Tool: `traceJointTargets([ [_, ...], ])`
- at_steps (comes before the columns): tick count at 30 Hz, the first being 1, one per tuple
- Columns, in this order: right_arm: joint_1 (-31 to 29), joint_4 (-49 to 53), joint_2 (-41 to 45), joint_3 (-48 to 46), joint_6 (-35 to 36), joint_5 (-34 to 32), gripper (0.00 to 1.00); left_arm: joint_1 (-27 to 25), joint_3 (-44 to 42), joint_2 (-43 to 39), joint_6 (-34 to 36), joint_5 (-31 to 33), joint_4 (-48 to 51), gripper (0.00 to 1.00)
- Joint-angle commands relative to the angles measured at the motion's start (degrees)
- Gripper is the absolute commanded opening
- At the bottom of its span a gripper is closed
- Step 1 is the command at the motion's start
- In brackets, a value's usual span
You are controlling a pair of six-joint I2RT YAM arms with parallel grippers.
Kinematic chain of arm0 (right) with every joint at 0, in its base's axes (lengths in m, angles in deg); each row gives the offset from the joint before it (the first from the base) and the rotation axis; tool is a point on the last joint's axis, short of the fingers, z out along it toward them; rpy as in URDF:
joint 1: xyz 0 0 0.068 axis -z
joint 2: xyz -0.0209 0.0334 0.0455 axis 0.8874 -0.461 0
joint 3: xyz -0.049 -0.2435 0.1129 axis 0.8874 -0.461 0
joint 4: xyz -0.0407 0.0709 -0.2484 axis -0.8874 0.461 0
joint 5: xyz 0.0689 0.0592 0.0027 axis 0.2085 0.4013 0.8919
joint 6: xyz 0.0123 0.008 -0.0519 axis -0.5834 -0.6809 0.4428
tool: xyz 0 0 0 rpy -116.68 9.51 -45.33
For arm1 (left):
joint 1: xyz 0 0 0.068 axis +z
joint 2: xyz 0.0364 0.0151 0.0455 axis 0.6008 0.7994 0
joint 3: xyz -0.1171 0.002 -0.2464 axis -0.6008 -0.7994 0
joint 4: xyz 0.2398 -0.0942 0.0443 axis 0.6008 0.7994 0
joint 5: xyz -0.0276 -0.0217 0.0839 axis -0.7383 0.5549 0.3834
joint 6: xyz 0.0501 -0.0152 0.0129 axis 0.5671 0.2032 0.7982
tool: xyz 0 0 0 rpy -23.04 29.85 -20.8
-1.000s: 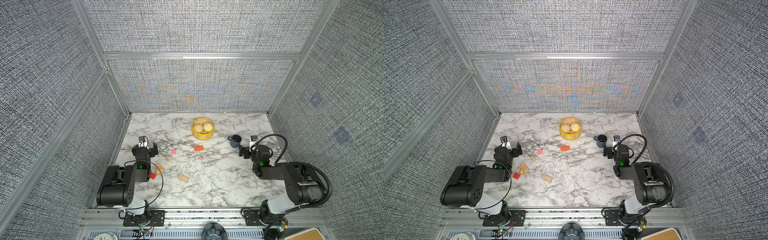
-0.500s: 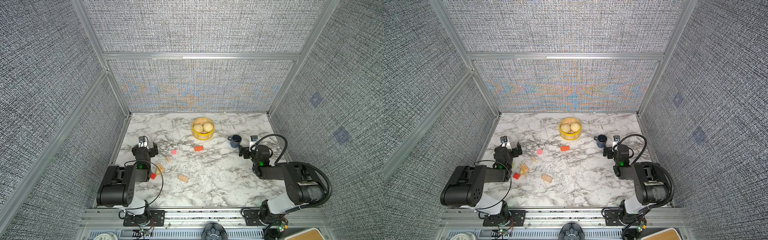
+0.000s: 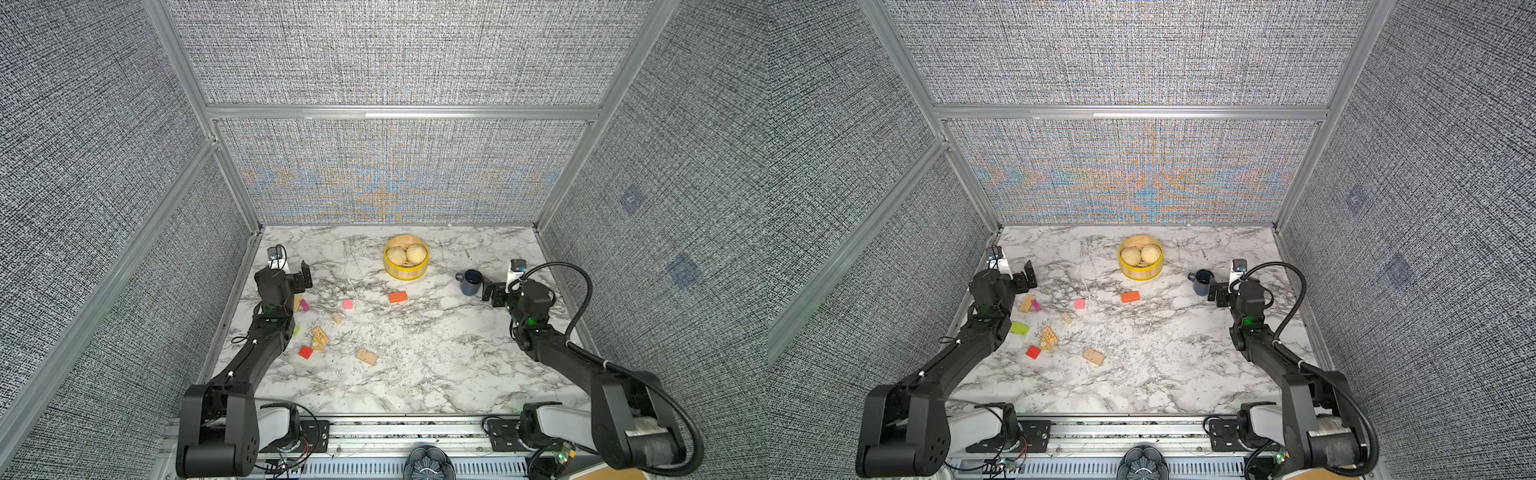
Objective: Build the wood block tower
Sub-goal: 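Reach the left gripper down to the light wood rectangular block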
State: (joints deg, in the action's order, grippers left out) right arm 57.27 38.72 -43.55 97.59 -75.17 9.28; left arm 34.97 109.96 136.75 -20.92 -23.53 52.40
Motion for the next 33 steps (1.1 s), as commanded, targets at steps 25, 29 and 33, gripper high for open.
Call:
traceJointTargets([
  [25,-17.2,57.7,14.8,17.5,-13.6,4.0,0.99,-29.3,15.6,2.2,-18.6,-1.5,52.9,0.90],
  [29,-17.2,53.1,14.1,15.1,-14.1,6.2,0.99,-30.8,13.5,5.9,-18.9,-4.8,50.8,0.93],
  [33,-17.3,49.9,12.2,13.7,-14.9,7.7,0.99,-33.7,13.3,9.8,-18.0,-7.0,48.9,0.94],
])
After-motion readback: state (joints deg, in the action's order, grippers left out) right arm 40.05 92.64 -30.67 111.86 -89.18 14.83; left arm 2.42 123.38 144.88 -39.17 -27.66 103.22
